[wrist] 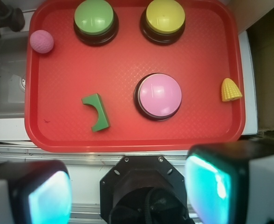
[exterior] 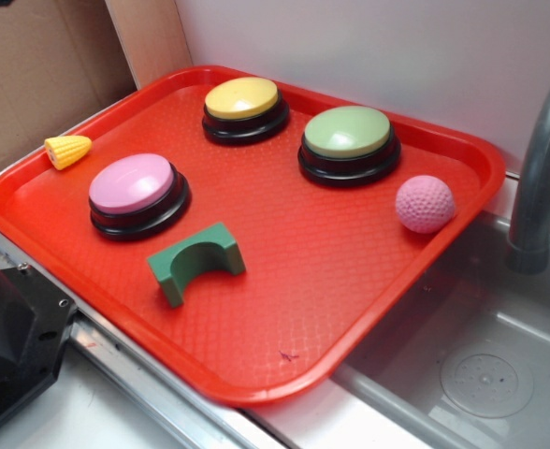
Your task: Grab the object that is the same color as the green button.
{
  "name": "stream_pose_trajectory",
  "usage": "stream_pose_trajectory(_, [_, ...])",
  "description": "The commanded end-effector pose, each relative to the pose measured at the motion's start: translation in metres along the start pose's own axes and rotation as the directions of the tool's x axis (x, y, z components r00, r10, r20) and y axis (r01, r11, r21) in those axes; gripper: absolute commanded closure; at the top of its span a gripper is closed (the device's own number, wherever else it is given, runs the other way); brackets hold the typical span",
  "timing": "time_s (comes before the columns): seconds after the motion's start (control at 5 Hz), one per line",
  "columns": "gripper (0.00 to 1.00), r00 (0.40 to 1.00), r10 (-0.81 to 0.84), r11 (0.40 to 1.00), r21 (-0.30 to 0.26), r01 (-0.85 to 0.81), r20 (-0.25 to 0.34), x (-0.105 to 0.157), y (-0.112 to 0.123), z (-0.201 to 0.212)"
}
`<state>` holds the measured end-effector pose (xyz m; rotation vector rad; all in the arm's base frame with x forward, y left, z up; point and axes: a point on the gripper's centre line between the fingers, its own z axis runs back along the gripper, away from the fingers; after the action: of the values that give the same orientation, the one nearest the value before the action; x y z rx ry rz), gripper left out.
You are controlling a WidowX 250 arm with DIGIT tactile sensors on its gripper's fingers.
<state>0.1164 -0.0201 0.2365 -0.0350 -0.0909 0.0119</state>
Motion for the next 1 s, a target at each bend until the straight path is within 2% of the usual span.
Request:
stream_pose_trajectory(0.0, [0.0, 1.0, 0.0, 1.0, 0.0, 0.0, 0.0, 0.0, 0.0, 0.0])
stream_pose_trajectory(0.2, [0.0, 0.981, 0.171, 0.984, -0.027, -0.174, -0.094, 0.017, 0.005, -0.052])
stream_pose_trajectory(0.4, [0.0, 0.952, 0.291, 0.948, -0.102, -0.3, -0.095, 0.035, -0.019, -0.104])
stream_pose_trajectory(0.6, [0.0, 0.969, 0.247, 0.961, -0.121, -0.249, -0.026, 0.04, -0.032, -0.154])
stream_pose_trajectory(0.8, [0.0, 0.983, 0.185, 0.976, -0.118, -0.181, 0.02, 0.035, -0.032, -0.18])
